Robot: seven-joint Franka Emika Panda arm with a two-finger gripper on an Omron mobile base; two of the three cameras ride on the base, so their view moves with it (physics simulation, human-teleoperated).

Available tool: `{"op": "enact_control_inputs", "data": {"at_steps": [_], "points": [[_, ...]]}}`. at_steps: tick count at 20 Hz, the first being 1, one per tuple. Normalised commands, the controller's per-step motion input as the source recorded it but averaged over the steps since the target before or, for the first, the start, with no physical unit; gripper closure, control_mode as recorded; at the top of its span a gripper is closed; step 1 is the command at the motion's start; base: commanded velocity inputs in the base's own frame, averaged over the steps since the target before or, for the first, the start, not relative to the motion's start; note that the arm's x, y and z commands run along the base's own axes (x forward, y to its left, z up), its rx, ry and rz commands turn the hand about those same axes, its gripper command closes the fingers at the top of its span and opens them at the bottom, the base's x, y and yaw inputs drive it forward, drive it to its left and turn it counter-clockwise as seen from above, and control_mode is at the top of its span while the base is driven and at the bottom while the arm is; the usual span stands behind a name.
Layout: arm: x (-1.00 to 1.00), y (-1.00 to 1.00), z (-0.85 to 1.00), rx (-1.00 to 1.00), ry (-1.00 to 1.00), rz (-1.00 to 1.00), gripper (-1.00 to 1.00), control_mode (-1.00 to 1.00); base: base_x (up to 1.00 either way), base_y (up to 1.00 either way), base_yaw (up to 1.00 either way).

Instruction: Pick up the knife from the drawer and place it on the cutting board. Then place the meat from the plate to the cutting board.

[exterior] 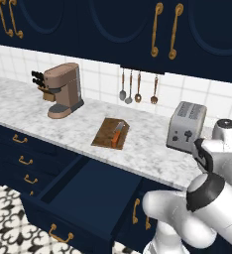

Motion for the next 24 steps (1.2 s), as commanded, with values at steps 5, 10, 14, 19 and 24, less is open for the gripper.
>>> {"op": "enact_control_inputs", "data": {"at_steps": [5,10,14,19,24], "points": [[0.25,-0.92,-0.13,0.21,0.02,-0.07,-1.00,-1.00,0.00,0.00,0.00],[0.51,-0.36,-0.32,0.10,0.06,-0.01,-1.00,-1.00,0.00,0.00,0.00],[0.48,0.00,-0.51,0.01,0.05,0.00,-1.00,-1.00,0.00,0.00,0.00],[0.05,0.00,-0.58,0.00,0.00,0.00,-1.00,-1.00,0.00,0.00,0.00],[-0.03,0.00,-0.41,0.01,0.00,0.01,-1.00,-1.00,0.00,0.00,0.00]]}}
